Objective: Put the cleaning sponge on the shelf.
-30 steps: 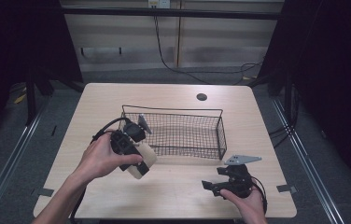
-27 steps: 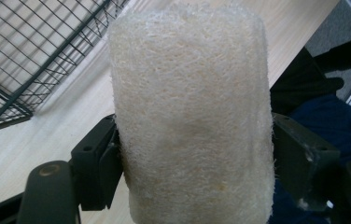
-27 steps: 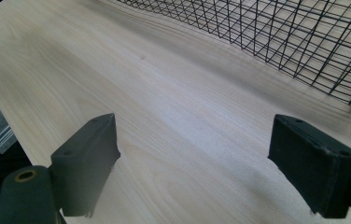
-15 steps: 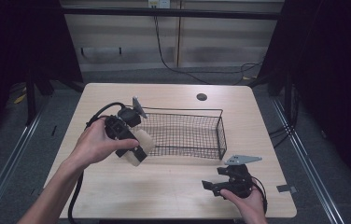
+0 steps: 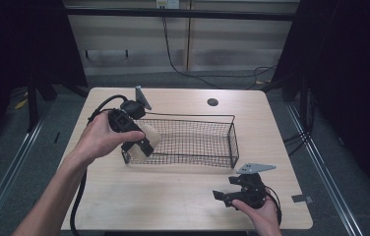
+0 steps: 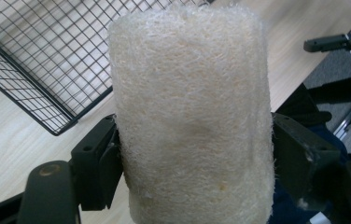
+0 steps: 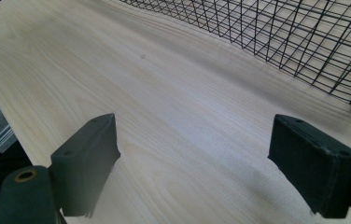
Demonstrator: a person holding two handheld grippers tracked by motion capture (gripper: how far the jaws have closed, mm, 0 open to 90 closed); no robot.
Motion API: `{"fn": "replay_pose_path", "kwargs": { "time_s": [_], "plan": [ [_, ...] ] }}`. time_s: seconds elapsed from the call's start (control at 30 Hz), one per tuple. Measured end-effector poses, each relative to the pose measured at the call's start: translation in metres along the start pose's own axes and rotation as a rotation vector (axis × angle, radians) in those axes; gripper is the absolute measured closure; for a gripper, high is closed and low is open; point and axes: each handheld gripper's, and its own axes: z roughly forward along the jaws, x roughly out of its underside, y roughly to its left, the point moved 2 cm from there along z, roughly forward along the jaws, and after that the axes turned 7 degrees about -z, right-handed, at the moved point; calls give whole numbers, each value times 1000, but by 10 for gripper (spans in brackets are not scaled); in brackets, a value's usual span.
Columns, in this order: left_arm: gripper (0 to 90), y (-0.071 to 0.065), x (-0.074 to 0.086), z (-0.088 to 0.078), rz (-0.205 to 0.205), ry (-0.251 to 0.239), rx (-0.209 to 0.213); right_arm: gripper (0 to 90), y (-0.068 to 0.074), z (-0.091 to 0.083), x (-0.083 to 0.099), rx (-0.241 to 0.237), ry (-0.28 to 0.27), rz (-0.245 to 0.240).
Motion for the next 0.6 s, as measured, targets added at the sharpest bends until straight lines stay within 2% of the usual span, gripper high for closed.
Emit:
{"fn": "replay_pose_path", "kwargs": {
  "time_s": [0.13, 0.17, 0.23, 0.37, 0.4, 0.43, 0.6],
  "plan": [
    [251, 4, -3, -1, -20, -7, -3, 153, 0, 0, 0, -1, 1, -1],
    [251, 5, -5, -1, -44, -16, -9, 153, 0, 0, 0, -1, 1, -1],
    [251, 6, -6, -1, -52, -14, -18, 153, 0, 0, 0, 0, 1, 0],
    [251, 9, -10, 1, -128, -18, -57, 153, 0, 0, 0, 0, 1, 1],
    [251, 9, -10, 1, -128, -18, -57, 153, 0, 0, 0, -1, 2, 2],
    [251, 10, -13, 3, -151, -14, -67, 153, 0, 0, 0, 0, 2, 1],
    [251, 14, -19, 5, -199, -17, -76, 153, 0, 0, 0, -1, 1, -3]
  ]
}}
